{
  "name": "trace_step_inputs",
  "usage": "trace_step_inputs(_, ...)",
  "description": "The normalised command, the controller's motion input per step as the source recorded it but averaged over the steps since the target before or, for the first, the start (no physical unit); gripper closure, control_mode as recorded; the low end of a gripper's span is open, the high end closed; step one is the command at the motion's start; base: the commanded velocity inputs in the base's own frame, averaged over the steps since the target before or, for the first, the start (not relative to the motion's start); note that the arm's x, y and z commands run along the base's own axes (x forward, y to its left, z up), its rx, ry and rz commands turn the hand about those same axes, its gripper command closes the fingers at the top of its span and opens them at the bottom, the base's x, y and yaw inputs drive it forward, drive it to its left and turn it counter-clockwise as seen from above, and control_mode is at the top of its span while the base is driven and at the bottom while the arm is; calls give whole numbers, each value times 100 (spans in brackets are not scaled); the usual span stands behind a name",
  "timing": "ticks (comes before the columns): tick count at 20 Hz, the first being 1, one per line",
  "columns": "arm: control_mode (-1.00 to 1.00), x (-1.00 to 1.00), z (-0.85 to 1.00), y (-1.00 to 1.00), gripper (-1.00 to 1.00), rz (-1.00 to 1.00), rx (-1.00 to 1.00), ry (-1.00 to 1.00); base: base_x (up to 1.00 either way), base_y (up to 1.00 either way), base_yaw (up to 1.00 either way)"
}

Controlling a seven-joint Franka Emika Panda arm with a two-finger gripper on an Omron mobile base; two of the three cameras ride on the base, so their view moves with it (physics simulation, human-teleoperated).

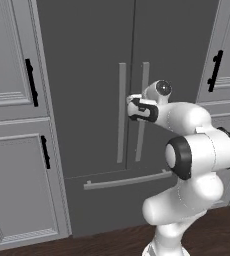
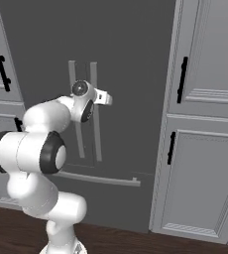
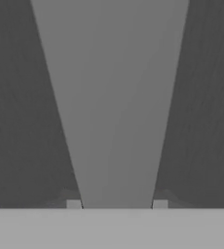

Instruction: Take the strawberry from the fridge and place it on top of the pancake, located on the dining counter.

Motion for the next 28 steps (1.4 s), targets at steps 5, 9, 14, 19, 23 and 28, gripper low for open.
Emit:
trace_step_inputs(5,-100,-80,5,-87,100,0,3,0,0,0,0)
trace_step_inputs(9,-100,-81,0,-90,100,0,3,1,0,0,0)
trace_step_inputs(14,-100,-62,0,-80,100,0,1,10,0,0,0)
trace_step_inputs(19,-100,-32,-10,-57,100,0,0,13,0,0,0)
trace_step_inputs(23,-100,-1,-3,-2,-100,0,-2,5,0,0,0)
trace_step_inputs(28,-100,-50,-11,0,-100,2,-2,1,0,0,0)
